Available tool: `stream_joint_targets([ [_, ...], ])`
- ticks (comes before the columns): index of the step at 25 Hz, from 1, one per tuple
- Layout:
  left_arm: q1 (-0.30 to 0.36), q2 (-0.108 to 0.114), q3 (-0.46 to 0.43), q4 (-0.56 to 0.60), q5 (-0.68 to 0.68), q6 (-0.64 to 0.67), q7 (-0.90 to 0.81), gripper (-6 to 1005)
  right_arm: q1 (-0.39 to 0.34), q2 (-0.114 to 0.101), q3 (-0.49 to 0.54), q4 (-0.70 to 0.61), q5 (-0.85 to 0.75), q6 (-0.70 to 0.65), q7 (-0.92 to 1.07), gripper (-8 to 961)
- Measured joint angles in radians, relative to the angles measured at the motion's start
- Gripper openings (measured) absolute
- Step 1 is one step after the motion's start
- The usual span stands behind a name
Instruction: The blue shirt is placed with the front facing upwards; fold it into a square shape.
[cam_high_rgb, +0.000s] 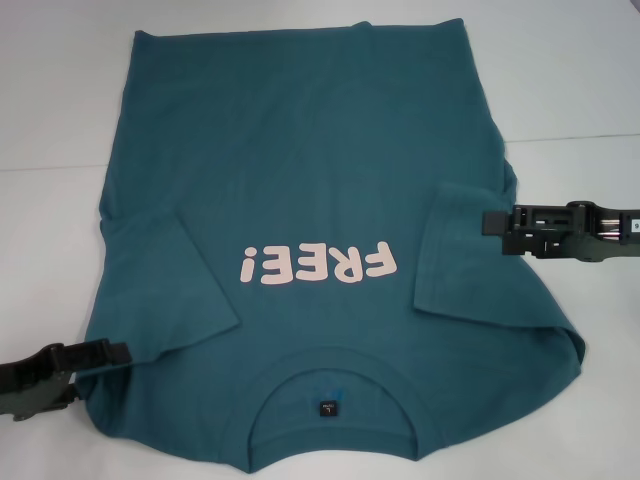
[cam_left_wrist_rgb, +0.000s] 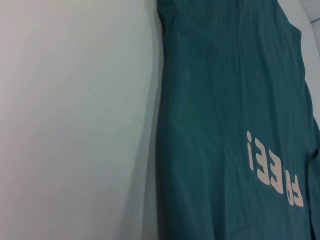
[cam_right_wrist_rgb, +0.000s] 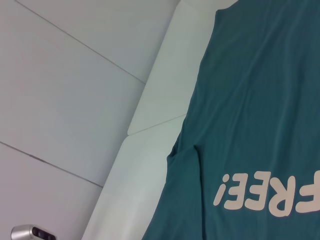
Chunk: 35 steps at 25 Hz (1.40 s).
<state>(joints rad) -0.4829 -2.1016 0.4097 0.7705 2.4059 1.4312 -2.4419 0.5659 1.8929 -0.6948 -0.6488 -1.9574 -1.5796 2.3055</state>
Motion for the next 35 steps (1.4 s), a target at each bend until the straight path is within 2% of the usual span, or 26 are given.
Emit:
stream_joint_targets([
  [2, 0.000, 0.000, 0.000, 0.000, 0.000, 0.000, -0.014, 844, 0.000, 0.000, 0.000, 0.000, 0.000, 0.000, 0.001, 897],
  [7, 0.004, 0.001, -0.007, 0.005, -0.012, -0.011, -0.026, 660, -0.001, 0.000, 0.000, 0.000, 0.000, -0.002, 0.001, 897],
  [18, -0.002, 0.010, -0.009, -0.007, -0.007, -0.002, -0.023, 444, -0.003, -0.001, 0.000, 0.000, 0.000, -0.007, 0.000, 898],
  [24, -0.016, 0.018, -0.010, -0.029, -0.013, 0.039, 0.006, 204, -0.005, -0.002, 0.000, 0.000, 0.000, -0.007, -0.003, 898],
  [26, -0.018, 0.022, -0.012, -0.034, -0.021, 0.050, 0.014, 5, -0.006, -0.003, 0.000, 0.000, 0.000, -0.006, -0.003, 898],
  [29, -0.021, 0.030, -0.035, -0.051, -0.037, 0.081, 0.042, 4, -0.007, -0.004, 0.000, 0.000, 0.000, -0.004, -0.002, 898],
  [33, -0.031, 0.051, -0.123, -0.096, -0.051, 0.147, 0.107, 4, -0.008, -0.005, 0.000, 0.000, 0.000, -0.003, -0.001, 897],
  [35, -0.031, 0.055, -0.131, -0.101, -0.046, 0.141, 0.108, 5, -0.007, -0.005, 0.000, 0.000, 0.000, -0.002, -0.001, 897],
])
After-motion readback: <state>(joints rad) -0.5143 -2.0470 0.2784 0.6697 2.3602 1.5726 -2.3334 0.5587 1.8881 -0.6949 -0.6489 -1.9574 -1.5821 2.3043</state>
